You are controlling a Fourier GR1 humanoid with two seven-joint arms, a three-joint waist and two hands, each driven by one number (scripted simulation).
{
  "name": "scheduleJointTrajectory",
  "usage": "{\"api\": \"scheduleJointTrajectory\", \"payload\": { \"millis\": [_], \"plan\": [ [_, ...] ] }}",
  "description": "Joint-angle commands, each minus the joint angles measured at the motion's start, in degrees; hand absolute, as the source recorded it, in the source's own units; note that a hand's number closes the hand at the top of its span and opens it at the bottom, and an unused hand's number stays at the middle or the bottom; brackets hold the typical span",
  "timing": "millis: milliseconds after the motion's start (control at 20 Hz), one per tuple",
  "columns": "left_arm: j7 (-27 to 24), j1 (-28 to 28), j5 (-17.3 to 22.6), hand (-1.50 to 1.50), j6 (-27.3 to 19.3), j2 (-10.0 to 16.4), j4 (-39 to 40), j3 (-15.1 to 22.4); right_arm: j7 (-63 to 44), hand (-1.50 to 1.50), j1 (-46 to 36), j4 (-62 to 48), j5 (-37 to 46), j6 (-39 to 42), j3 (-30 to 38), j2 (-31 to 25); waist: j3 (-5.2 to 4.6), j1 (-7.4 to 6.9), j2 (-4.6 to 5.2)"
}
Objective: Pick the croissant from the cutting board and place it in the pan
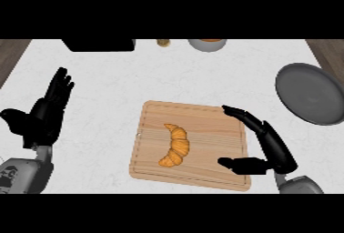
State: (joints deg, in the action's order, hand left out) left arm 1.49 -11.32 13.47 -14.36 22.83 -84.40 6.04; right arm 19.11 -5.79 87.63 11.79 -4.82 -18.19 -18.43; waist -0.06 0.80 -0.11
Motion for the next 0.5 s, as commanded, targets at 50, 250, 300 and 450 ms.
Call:
{"api": "scheduleJointTrajectory", "payload": {
  "millis": [50, 250, 300, 450],
  "plan": [
    [0.3, -1.2, -0.7, 0.00, -0.5, -2.4, 2.1, 0.8, -10.7, -1.50, -2.6, 11.4, 0.0, 9.9, 2.9, -12.1, -0.08, 0.53, -0.11],
    [-1.0, 0.5, -2.3, 0.00, -1.2, -2.9, -0.4, 1.9, -25.0, -1.50, -9.2, 15.8, 3.5, 16.0, 0.9, -15.8, -0.12, -0.80, -0.13],
    [0.4, -1.9, -0.7, 0.00, 0.5, -0.7, 2.0, -0.7, -29.9, -1.50, -9.2, 21.6, 2.1, 18.6, 0.7, -17.1, -0.17, 0.14, -0.25],
    [2.0, -0.4, -2.0, 0.00, 0.4, -1.7, -1.1, 0.9, -40.2, -1.50, -13.1, 27.0, -1.4, 22.6, 2.0, -15.3, -0.02, -0.66, -0.17]
  ]
}}
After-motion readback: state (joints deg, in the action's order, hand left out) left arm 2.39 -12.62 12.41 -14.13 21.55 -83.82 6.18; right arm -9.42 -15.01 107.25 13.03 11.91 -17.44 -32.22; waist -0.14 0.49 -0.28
